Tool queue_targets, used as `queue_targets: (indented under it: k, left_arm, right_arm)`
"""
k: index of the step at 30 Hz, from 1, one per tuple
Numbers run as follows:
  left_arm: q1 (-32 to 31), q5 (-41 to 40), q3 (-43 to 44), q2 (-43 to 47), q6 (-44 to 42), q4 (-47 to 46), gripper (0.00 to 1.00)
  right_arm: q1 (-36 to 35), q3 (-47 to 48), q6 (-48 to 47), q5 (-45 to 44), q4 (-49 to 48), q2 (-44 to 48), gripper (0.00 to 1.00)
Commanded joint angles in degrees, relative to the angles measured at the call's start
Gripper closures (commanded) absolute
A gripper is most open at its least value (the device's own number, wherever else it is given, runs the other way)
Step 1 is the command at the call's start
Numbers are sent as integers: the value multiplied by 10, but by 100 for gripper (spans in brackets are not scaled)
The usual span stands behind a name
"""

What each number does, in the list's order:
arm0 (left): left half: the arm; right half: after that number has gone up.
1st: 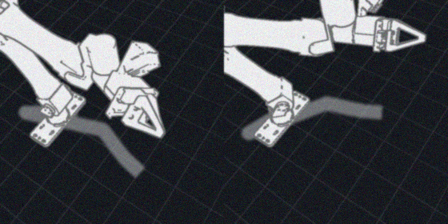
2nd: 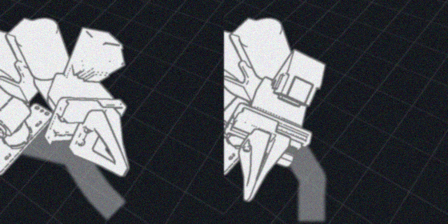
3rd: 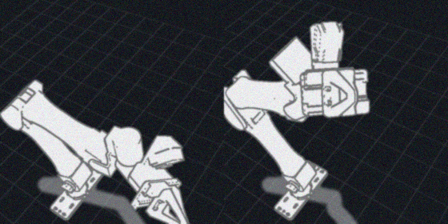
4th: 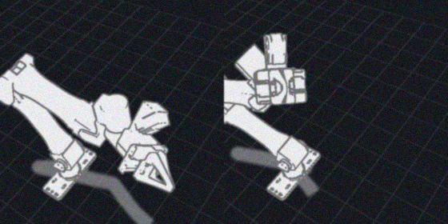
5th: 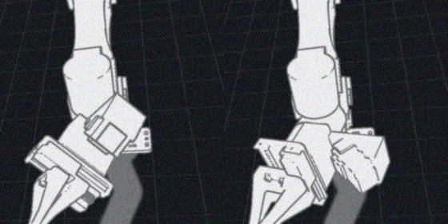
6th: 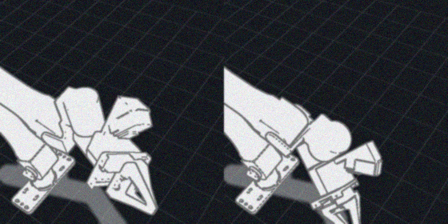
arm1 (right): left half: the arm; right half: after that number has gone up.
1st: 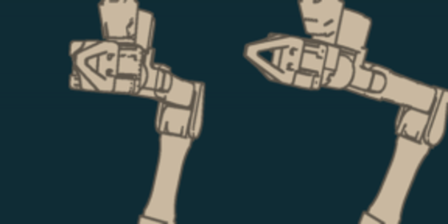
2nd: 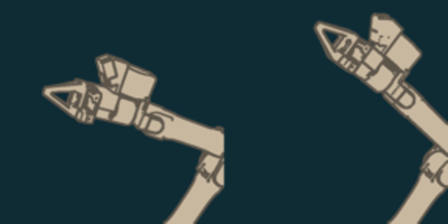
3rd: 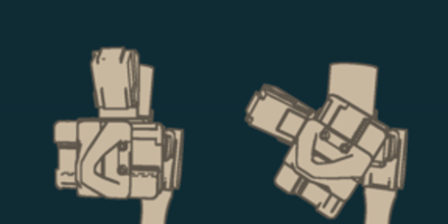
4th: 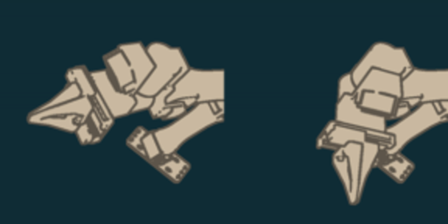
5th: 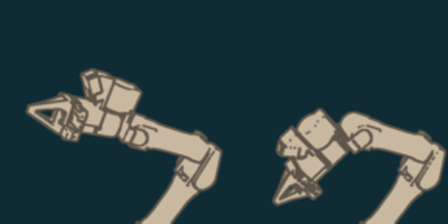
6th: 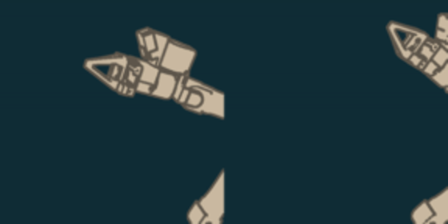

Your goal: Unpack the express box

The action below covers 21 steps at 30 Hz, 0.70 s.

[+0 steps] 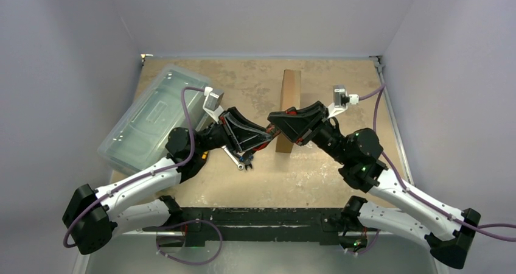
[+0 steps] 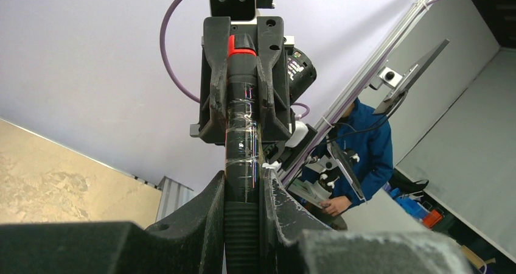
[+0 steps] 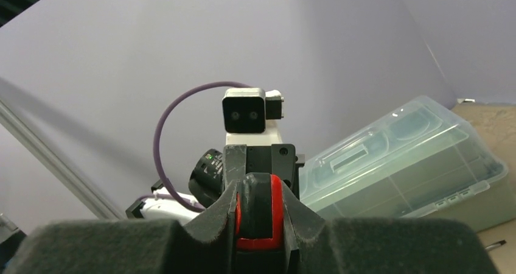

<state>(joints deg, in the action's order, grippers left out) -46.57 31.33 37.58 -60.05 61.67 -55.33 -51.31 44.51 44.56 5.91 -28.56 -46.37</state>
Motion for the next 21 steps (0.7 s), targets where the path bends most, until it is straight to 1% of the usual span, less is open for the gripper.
queue_targets:
  k: [1,2,3,4,5,6,7,8,9,10,11,12,15,16,17,18,19,20,21]
  left_arm:
    - [-2,0,1,0,-8,-31,100]
    - [-3,0,0,-1,-8,-31,100]
    - [-3,0,0,-3,-7,-33,100]
    - [-3,0,0,-5,-6,-37,100]
    - [-3,-1,1,-7,-3,-42,100]
    - [-3,-2,0,-8,-2,-49,100]
    - [-3,-3,0,-8,-1,-50,100]
    - [-3,-5,1,-8,-1,-50,100]
    - [-3,-7,1,-8,-1,-50,100]
    - [-3,-7,1,-8,-2,-51,100]
    - [-3,-7,1,-10,-3,-51,100]
    - [-3,-5,1,-12,-3,-51,100]
    - [-3,2,5,-16,-9,-39,100]
    - [-3,2,9,-15,-16,-13,100]
    - [-2,-6,15,-9,-28,22,97]
    - [-3,-17,21,-1,-45,72,83]
    - [-3,-32,27,11,-65,124,68]
    - [-2,-53,33,25,-84,173,56]
    - [-2,-82,39,38,-104,227,46]
  right_arm:
    - [-2,8,-3,-10,-8,-11,100]
    - [-2,12,-7,-4,-4,-16,100]
    - [-2,14,-10,1,-3,-19,93]
    - [-2,15,-10,3,-2,-20,76]
    - [-2,14,-9,3,-2,-20,65]
    - [-2,11,-8,5,-6,-19,61]
    - [-2,7,-7,8,-13,-19,60]
    - [-2,3,-5,8,-21,-17,62]
    - [-2,-1,-2,7,-28,-17,67]
    - [-2,-4,0,7,-33,-18,74]
    - [-2,-5,2,11,-39,-20,85]
    - [-2,-5,3,10,-39,-22,100]
    - [-2,-15,6,-32,-27,-4,100]
    - [-2,-16,9,-61,-4,6,100]
    - [-2,-11,6,-91,31,15,100]
    - [-2,5,-8,-121,77,19,100]
    - [-2,41,-42,-147,136,17,100]
    - [-2,71,-65,-176,202,10,100]
    - [-2,103,-88,-214,274,2,100]
